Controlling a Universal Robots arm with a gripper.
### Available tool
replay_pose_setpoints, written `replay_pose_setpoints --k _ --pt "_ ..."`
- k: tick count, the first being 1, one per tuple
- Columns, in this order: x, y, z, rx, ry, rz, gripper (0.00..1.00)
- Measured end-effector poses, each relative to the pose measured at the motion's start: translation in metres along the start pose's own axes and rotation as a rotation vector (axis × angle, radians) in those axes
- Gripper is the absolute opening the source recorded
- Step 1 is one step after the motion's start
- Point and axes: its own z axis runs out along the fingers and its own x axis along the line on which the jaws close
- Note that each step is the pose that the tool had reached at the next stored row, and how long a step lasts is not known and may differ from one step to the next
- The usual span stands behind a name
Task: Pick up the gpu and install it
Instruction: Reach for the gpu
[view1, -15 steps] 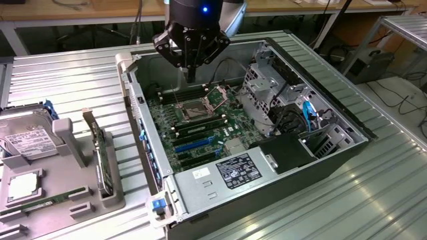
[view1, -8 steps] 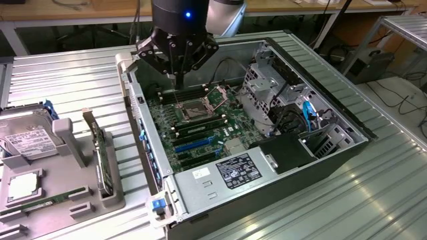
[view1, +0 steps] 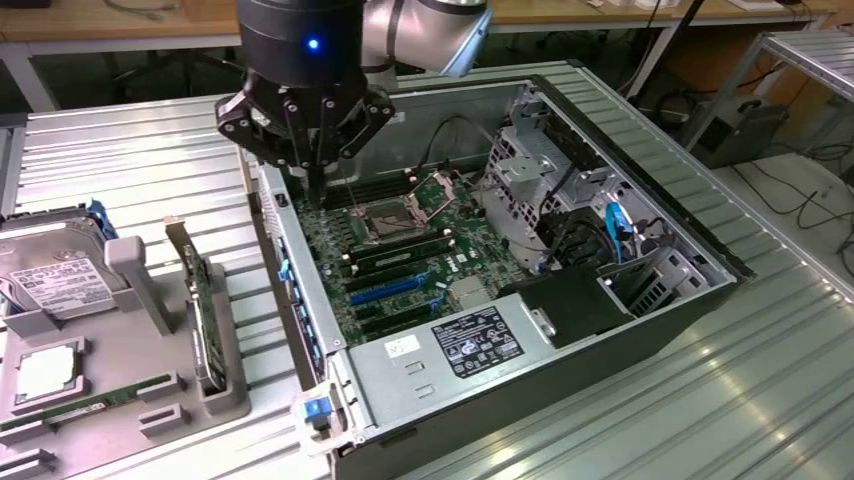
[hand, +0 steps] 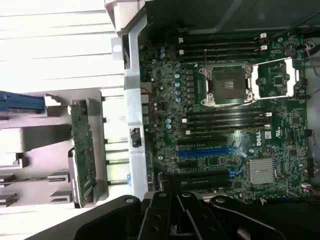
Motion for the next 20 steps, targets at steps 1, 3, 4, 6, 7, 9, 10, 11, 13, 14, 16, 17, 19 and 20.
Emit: replay_pose_setpoints --k 1,3,4,6,7,9,10,11,13,14,16,17,19,20 --pt "0.005 -0.0011 0.0002 0.0015 -0.0001 0.0 0.11" --pt "0.016 -0.0035 0.0008 0.0056 -0.0004 0.0 0.11" --pt "0.02 -0.0042 0.0009 0.0071 -0.0005 0.0 0.11" --pt "0.03 -0.0061 0.0016 0.0104 -0.0008 0.0 0.11" --pt "0.036 -0.007 0.0019 0.0123 -0.0009 0.0 0.11" --pt "0.045 -0.0085 0.0025 0.0157 -0.0011 0.0 0.11" --pt "0.052 -0.0094 0.003 0.0177 -0.0013 -0.001 0.11" --pt "0.057 -0.0101 0.0035 0.0192 -0.0015 -0.001 0.11" --pt "0.066 -0.0112 0.0043 0.022 -0.0016 -0.001 0.11" --pt "0.07 -0.0118 0.0049 0.0231 -0.0017 -0.001 0.11" --pt "0.082 -0.0131 0.0069 0.0251 -0.002 -0.001 0.11" --pt "0.091 -0.0141 0.0084 0.0264 -0.0019 -0.001 0.11" --pt "0.101 -0.0152 0.0106 0.0269 -0.002 -0.001 0.11" --pt "0.106 -0.0159 0.0121 0.0271 -0.0021 -0.001 0.11"
